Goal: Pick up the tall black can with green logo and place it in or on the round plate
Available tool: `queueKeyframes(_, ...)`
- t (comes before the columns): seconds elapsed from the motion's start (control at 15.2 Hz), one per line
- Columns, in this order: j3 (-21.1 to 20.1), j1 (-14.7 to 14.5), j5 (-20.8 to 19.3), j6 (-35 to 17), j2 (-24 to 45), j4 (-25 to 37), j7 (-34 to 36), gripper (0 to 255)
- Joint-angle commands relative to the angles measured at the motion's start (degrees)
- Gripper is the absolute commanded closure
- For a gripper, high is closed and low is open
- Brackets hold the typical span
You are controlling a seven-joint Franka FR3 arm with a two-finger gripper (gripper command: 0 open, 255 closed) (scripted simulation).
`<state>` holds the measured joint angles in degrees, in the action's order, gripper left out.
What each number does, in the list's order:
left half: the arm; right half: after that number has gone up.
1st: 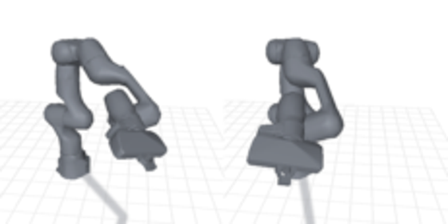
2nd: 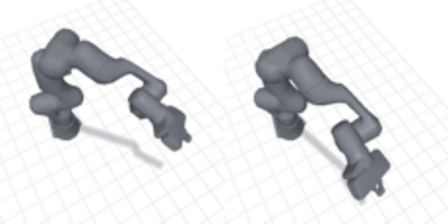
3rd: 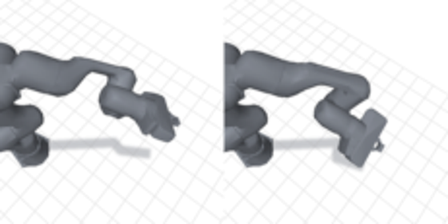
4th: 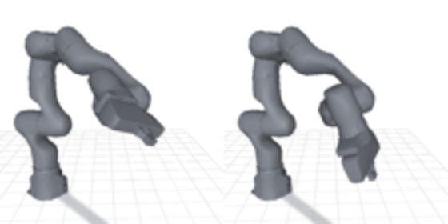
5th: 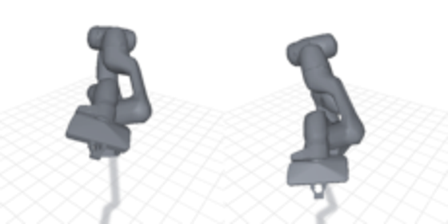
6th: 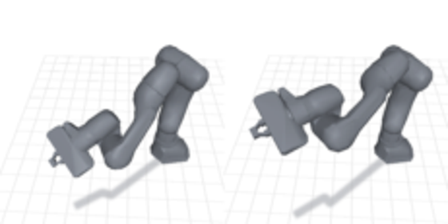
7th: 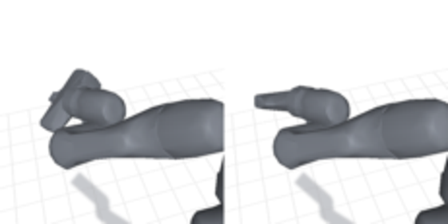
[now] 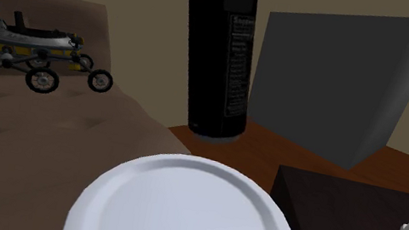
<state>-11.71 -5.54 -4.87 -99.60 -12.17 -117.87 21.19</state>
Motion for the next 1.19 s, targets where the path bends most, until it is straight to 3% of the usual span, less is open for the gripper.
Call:
queueKeyframes(0.0, -0.04, -0.07, 0.09, -1.31, -0.46, -1.77, 0.21, 255)
queueKeyframes(1.12, -0.40, -0.04, -0.87, -14.36, 2.85, -11.69, 2.15, 255)
